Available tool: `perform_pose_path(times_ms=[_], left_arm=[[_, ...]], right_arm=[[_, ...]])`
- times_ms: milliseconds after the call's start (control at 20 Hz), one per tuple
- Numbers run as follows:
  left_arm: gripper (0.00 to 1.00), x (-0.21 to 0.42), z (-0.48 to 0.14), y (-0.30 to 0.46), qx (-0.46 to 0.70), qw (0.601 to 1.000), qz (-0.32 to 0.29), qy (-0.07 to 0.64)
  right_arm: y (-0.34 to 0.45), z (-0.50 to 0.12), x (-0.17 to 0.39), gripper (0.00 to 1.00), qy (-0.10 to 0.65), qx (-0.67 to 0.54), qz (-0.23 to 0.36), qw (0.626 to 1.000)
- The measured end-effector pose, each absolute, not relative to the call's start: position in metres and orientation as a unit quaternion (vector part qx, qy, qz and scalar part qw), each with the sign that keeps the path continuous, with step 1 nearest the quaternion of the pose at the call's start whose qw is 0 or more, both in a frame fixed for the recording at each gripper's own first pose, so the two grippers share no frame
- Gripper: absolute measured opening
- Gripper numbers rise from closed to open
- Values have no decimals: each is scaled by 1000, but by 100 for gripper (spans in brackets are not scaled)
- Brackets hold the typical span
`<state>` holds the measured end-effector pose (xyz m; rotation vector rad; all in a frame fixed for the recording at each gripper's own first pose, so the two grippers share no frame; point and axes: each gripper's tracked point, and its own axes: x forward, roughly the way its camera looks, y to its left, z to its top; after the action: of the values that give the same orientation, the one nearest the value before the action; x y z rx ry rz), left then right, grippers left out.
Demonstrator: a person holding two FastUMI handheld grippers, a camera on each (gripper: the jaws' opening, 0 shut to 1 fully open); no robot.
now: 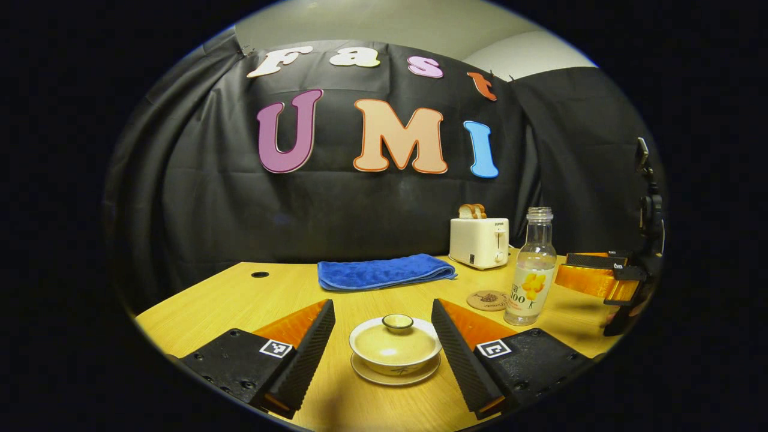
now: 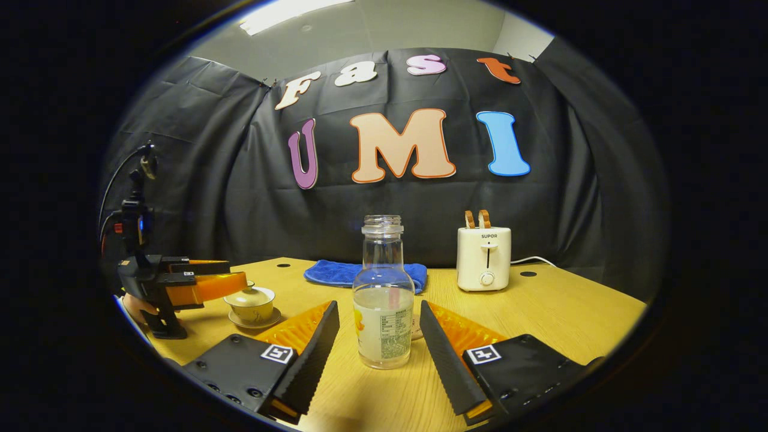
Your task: Open the teacup lid with one hand, grasp the water bottle and pour water into the teacup with the other hand; after pouring, place the water bottle on the coaster and then close the teacup lid.
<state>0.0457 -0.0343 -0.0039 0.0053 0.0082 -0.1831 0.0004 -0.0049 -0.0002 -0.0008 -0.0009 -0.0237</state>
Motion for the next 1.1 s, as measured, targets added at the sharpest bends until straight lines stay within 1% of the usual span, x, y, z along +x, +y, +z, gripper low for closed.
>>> perform_pose_path(times_ms=[50,100,150,200,250,300,400,550,600,650,700,750,800,950,1000,1050,1100], left_arm=[[95,49,-4,-34,2,996,-93,5],[95,52,-5,-35,3,996,-93,8],[95,54,-7,-36,4,995,-95,11],[95,56,-7,-37,5,995,-99,14],[95,57,-9,-39,7,995,-102,19],[90,59,-11,-40,9,994,-104,25],[83,62,-15,-43,15,993,-109,39],[82,65,-19,-46,24,992,-114,53],[78,65,-19,-47,25,991,-116,55],[73,65,-20,-49,27,991,-119,58],[65,66,-22,-50,29,990,-121,61],[65,66,-23,-50,31,990,-122,65],[54,67,-24,-50,33,989,-124,68],[41,68,-28,-49,38,989,-118,77],[34,68,-27,-49,37,989,-119,77],[32,68,-25,-49,37,989,-119,75],[31,67,-25,-49,36,989,-119,76]], right_arm=[[-5,0,0,88,-1,0,-12,1000],[-5,1,1,84,0,0,-12,1000],[-5,1,2,88,-1,0,-12,1000],[-5,1,1,88,-1,0,-11,1000],[-6,0,1,84,-1,0,-11,1000],[-6,1,1,88,-1,0,-11,1000],[-5,0,1,88,-1,0,-11,1000],[-6,1,1,88,-1,0,-11,1000],[-5,0,1,92,-1,0,-11,1000],[-5,0,1,88,-1,0,-11,1000],[-6,1,1,88,-1,0,-11,1000],[-5,0,1,88,-1,0,-11,1000],[-5,1,1,88,-1,0,-11,1000],[-6,0,1,88,-1,0,-11,1000],[-6,0,1,88,-1,0,-11,1000],[-5,0,1,88,-1,0,-11,1000],[-5,1,1,88,-1,0,-11,1000]])
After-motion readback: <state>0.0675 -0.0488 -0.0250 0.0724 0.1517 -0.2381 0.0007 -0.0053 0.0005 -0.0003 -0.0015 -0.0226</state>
